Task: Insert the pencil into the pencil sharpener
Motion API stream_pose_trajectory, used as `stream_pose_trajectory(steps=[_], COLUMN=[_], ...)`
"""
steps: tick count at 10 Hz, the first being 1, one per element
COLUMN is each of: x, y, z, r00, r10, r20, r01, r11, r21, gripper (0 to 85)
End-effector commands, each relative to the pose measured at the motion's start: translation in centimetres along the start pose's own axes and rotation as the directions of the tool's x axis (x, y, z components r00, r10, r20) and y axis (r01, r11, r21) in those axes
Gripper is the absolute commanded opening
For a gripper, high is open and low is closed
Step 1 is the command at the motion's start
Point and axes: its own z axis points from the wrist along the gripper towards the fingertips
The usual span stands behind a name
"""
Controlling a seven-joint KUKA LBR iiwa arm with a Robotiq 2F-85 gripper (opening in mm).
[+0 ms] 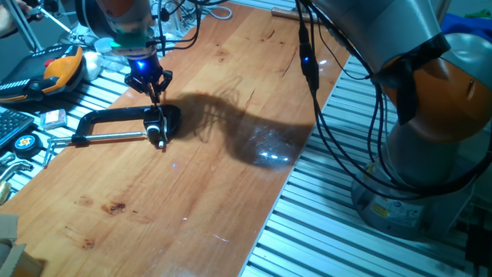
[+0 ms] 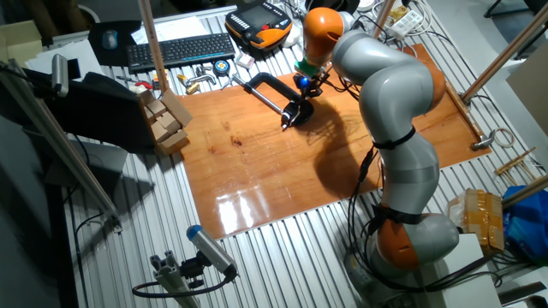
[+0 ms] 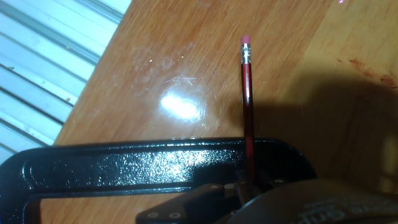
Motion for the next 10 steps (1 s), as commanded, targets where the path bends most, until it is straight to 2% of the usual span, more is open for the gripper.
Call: stream_pose_trajectory(steps=[1, 10], x=[0.03, 0.30], y=[0.03, 0.08], z=[0.00, -0.10], r00=[1.000, 1.000], r10=[0.000, -0.017], r20=[-0.001, 0.000], r01=[0.000, 0.017], r11=[1.000, 1.000], r21=[0.000, 0.007], gripper=[0.0, 0.0])
